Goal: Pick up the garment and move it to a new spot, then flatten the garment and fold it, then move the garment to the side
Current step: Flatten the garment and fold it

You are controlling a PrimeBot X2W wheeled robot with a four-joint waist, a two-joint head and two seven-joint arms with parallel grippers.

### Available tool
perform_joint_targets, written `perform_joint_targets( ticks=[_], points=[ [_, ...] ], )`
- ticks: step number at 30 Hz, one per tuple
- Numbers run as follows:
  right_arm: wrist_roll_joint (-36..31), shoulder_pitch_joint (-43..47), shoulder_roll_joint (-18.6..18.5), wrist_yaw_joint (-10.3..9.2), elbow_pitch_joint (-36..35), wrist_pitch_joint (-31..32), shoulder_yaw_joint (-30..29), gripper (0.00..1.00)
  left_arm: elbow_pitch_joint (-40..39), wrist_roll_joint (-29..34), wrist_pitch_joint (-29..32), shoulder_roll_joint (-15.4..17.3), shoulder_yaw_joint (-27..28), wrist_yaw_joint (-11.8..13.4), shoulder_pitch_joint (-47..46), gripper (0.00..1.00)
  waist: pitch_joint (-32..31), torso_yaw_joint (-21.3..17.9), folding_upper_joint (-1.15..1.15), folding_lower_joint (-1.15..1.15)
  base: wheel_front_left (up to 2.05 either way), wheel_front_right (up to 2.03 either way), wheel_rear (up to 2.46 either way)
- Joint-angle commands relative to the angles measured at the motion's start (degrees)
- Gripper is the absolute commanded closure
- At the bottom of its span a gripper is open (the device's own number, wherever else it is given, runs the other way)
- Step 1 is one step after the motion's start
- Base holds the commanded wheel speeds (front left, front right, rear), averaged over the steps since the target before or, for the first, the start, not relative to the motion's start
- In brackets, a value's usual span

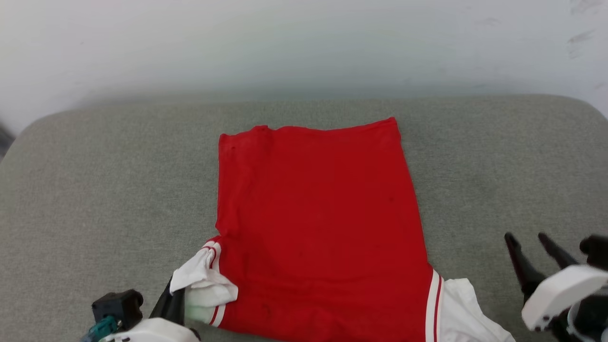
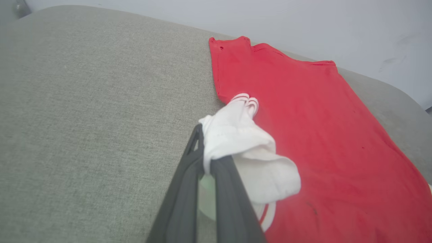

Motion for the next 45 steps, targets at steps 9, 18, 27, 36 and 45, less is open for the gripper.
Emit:
perform_joint_targets(
  ticks=[9,18,27,36,45],
  points=[
    [3.02,-28.12,-7.20,-0.02,14.54,1.22,2.80,0.00,-3.76,5.85,0.52,-0.48,-4.28,-1.36,-11.43,1.00,12.90,7.49,0.00,0.01,0.00,0.00,0.00],
    [5.94,-50.28,-12.49,-0.02,29.40,11.62,8.84,0.00,-6.28,9.53,-0.51,-2.56,-7.61,-2.45,-17.93,1.00,22.34,13.59,0.00,0.01,0.00,0.00,0.00],
    [8.37,-60.00,-13.32,-0.02,37.67,18.08,14.95,0.00,-5.94,11.03,-0.97,-3.90,-9.63,-3.54,-21.55,1.00,26.66,16.35,0.00,0.01,0.00,0.00,0.00],
    [11.11,-59.67,-13.17,-0.03,48.41,25.44,19.66,0.00,-4.03,11.41,-2.03,-5.28,-11.20,-4.46,-23.21,1.00,27.72,17.95,0.00,0.01,0.00,0.00,0.00],
    [12.07,-61.49,-15.37,-0.02,50.40,25.66,21.32,1.00,-1.10,10.01,-2.72,-5.98,-11.46,-4.75,-21.83,1.00,22.98,18.06,0.00,0.01,0.00,0.00,0.00]
  ],
)
